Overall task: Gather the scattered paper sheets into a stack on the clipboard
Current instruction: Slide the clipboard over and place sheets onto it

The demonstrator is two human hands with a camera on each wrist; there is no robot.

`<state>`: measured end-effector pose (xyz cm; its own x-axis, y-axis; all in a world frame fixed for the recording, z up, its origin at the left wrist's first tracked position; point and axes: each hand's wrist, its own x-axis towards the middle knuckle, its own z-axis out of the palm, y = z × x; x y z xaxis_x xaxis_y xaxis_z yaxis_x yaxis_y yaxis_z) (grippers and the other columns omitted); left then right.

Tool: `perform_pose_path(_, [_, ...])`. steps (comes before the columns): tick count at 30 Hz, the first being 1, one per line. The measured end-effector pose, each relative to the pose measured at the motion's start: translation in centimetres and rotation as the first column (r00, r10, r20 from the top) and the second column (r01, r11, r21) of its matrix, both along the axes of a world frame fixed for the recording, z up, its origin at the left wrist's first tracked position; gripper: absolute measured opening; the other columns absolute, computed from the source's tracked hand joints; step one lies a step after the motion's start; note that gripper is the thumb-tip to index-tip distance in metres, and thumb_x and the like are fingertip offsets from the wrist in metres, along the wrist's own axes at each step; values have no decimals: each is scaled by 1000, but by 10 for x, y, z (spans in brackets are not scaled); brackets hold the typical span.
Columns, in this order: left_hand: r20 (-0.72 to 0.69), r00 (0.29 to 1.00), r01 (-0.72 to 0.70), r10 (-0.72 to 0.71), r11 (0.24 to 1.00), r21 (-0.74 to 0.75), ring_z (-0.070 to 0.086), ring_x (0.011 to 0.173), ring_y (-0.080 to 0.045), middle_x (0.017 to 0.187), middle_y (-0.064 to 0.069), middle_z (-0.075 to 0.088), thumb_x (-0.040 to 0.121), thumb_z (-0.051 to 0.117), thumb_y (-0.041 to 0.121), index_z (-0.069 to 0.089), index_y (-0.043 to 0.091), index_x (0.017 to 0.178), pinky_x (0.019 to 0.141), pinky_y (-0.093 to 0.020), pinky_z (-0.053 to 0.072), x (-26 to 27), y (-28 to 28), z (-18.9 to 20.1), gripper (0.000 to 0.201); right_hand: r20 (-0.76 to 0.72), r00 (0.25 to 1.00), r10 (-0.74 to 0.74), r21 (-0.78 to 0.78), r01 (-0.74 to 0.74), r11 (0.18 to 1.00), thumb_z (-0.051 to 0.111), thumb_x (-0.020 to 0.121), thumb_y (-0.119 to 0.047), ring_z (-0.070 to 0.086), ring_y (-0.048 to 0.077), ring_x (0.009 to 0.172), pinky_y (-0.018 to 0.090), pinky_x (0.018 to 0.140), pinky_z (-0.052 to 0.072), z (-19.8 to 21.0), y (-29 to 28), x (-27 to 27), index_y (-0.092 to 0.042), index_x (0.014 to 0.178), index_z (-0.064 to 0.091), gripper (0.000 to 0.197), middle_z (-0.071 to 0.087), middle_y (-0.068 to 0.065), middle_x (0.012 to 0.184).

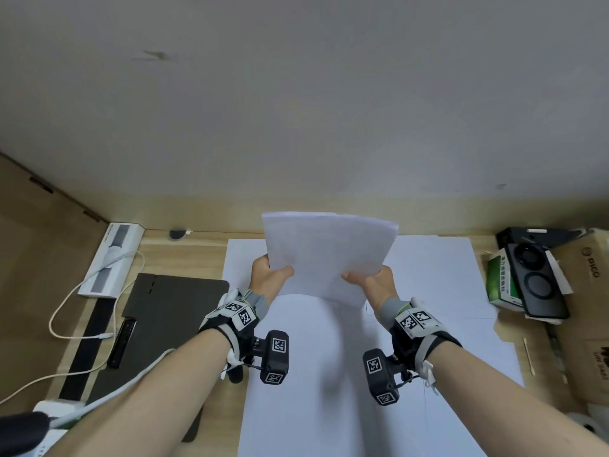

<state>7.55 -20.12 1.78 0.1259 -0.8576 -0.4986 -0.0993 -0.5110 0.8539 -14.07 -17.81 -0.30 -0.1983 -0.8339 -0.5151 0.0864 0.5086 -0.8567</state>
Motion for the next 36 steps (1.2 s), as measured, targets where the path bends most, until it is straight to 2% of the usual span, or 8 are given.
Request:
perform_pose_path(5, [14,990,139,-140,989,44,63,83,-21,87,-2,67,77,54,-13,63,6,97,64,-21,50,1,4,-11,29,-46,999,-15,27,16,1000,80,75,-8,70,20,81,28,73,54,-6,1,-3,-14,91,71,19,74,1,89])
perform_pose_path(8, [249,957,159,-149,987,-20,58,106,-21,109,-2,63,75,59,-8,61,13,110,84,-22,46,24,7,-28,40,-88,993,-79,36,82,996,79,76,-9,66,23,69,31,67,54,-6,0,-8,-7,92,70,18,71,5,79])
perform_pose_path(11, [663,708,188,-244,970,156,34,134,-31,142,-12,38,76,61,3,47,17,133,105,-35,35,58,20,-44,61,-146,988,-47,89,61,994,79,76,-10,63,25,65,35,66,55,-11,6,-15,-5,90,70,17,68,9,75])
perform_pose_path(13, [758,539,133,-368,925,355,8,144,-36,156,-15,10,77,64,12,29,22,145,114,-46,24,78,37,-54,77,-154,988,-15,129,35,991,80,75,-8,61,24,63,32,64,54,-18,15,-18,-5,86,69,15,67,9,74])
perform_pose_path(15, [747,427,84,-509,845,528,-3,145,-40,158,-15,-6,79,68,21,12,29,150,117,-53,17,93,54,-63,91,-167,986,3,166,26,986,80,75,-7,61,24,64,32,64,52,-26,25,-20,-7,80,68,14,66,9,74])
perform_pose_path(19, [629,485,115,-608,757,643,-9,145,-42,158,-6,-22,80,60,21,-6,36,150,114,-61,17,120,85,-87,97,-179,984,10,237,33,971,80,75,-7,62,26,66,35,67,52,-44,49,-15,-7,83,66,16,67,9,74])
perform_pose_path(29, [750,295,178,-592,806,565,-1,140,-55,157,-19,-15,90,44,6,-8,27,151,108,-59,33,115,91,-105,83,-199,979,40,304,23,952,80,77,-12,65,28,76,36,73,53,-68,80,-8,-6,92,67,21,69,7,80])
perform_pose_path(36, [816,174,245,-550,827,505,25,137,-51,159,-16,1,82,61,8,0,17,151,95,-50,47,115,61,-57,92,-202,977,68,291,-6,957,81,76,-10,63,29,78,35,73,50,-58,69,-7,-5,93,65,24,67,11,83])
